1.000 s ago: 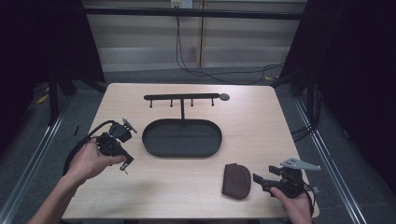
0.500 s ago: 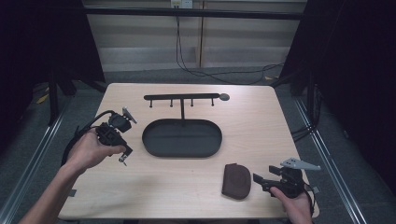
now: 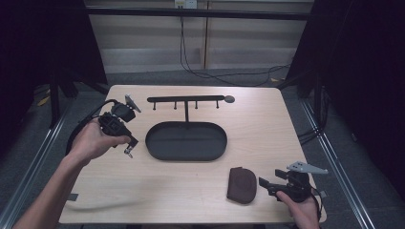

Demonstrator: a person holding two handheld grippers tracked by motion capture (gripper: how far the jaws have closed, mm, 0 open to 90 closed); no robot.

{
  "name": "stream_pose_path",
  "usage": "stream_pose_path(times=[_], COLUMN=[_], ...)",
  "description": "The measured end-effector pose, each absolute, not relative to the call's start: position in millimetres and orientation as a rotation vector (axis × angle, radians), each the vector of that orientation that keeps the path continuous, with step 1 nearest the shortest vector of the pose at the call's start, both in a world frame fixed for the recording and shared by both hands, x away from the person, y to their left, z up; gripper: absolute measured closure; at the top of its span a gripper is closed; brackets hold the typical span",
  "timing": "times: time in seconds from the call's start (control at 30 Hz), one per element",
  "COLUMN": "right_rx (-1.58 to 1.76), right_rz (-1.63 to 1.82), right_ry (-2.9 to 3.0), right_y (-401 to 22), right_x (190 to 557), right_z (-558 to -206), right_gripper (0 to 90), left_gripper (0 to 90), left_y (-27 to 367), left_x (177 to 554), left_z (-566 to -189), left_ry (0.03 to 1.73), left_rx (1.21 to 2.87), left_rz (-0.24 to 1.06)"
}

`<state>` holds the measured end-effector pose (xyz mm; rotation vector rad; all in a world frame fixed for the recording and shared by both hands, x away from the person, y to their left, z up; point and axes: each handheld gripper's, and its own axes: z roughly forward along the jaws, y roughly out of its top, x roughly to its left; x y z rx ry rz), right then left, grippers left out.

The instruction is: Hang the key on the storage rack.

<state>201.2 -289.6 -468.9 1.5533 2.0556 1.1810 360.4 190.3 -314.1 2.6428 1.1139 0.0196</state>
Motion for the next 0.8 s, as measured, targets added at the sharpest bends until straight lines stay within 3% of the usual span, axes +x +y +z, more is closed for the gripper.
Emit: stream_pose_path(times=[0.8], right_rx=[1.558], right_rz=[1.187], right_ry=[2.056], right_y=[-290], right_x=[202], right_z=[-469], right_gripper=[20.6], left_gripper=[85.3], left_y=[158], left_x=[394], left_z=[-287], left_ry=[1.114], left_rx=[2.651], left_rz=[0.035])
